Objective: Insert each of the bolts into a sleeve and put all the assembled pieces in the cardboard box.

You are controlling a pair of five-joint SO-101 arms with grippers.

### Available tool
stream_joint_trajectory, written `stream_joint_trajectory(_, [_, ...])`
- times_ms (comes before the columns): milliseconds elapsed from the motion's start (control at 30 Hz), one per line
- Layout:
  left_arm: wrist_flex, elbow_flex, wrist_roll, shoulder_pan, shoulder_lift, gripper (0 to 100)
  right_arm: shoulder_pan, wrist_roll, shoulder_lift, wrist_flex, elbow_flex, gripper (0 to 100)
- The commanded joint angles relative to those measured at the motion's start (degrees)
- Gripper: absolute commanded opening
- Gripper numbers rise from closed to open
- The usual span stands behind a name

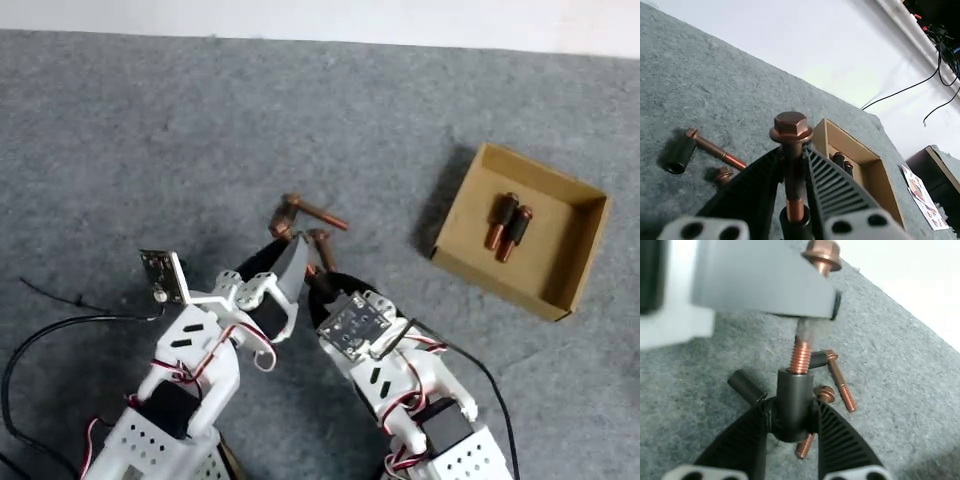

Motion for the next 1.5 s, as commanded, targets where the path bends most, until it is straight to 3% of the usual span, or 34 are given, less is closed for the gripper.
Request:
stream_joint_trajectory(0, [2.46,1.27,-0.09,4.09,-0.57,0,-0.04,0.44,-1.45,-2.59,5.41,0.5])
stream_joint_trajectory(233, [4.40,1.27,-0.26,5.58,-0.57,0,2.51,0.26,-1.45,-2.59,5.14,0.5])
stream_joint_trajectory(400, [7.65,1.27,-5.45,6.02,-0.75,0,2.77,0.26,-1.45,-2.59,5.05,0.5])
stream_joint_trajectory(767, [9.14,1.27,-5.71,5.58,-0.57,1,2.77,0.26,-1.45,-2.59,5.05,0.5])
stream_joint_trajectory(1000, [13.36,1.27,-5.71,5.67,-0.57,26,2.77,0.26,-1.45,-2.59,5.05,0.5])
stream_joint_trajectory(1133, [13.36,1.27,-5.71,5.23,-1.10,27,2.86,0.26,-1.45,-2.59,5.05,0.5])
stream_joint_trajectory(1300, [13.10,-0.84,-4.75,-4.09,-1.19,26,4.97,0.26,-1.45,-2.59,4.97,0.5])
stream_joint_trajectory(1467, [13.27,-4.00,5.98,-15.25,-1.19,26,7.34,0.18,-1.54,-2.68,4.88,0.5])
